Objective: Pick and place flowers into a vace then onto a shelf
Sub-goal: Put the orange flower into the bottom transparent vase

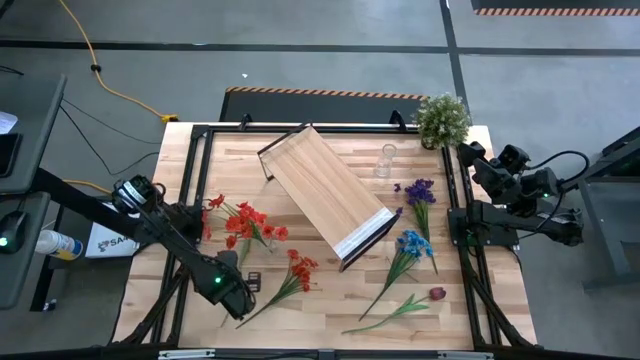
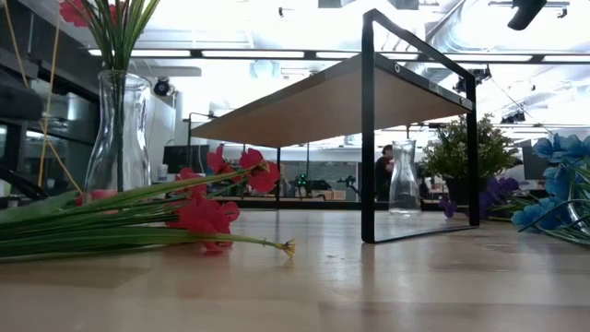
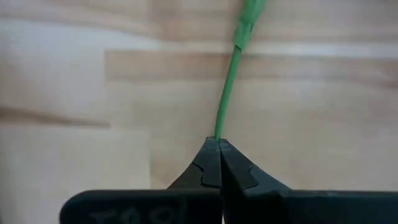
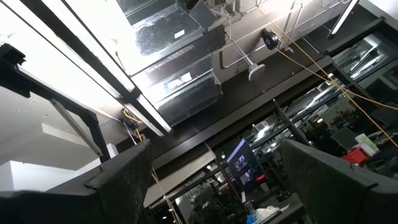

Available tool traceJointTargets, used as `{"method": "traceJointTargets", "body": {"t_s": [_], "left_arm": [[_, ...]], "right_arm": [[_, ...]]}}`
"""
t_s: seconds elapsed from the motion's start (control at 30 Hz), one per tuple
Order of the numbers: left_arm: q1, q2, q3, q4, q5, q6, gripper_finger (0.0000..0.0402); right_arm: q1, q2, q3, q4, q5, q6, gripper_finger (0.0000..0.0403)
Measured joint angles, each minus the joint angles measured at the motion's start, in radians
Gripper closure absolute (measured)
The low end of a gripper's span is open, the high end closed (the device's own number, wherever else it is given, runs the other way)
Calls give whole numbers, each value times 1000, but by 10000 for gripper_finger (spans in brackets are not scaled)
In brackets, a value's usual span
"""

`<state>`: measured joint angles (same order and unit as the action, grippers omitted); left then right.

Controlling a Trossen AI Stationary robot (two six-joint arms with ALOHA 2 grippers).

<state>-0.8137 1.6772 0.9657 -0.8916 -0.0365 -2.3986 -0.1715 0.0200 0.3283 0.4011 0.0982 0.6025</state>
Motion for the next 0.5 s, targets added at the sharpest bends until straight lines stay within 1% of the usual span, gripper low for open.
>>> {"method": "traceJointTargets", "body": {"t_s": [0.27,0.5], "left_arm": [[-6,-2,158,-219,40,5,380],[-60,-3,252,-280,131,-14,380]], "right_arm": [[0,0,0,0,1,0,59],[0,0,0,0,0,0,59]]}}
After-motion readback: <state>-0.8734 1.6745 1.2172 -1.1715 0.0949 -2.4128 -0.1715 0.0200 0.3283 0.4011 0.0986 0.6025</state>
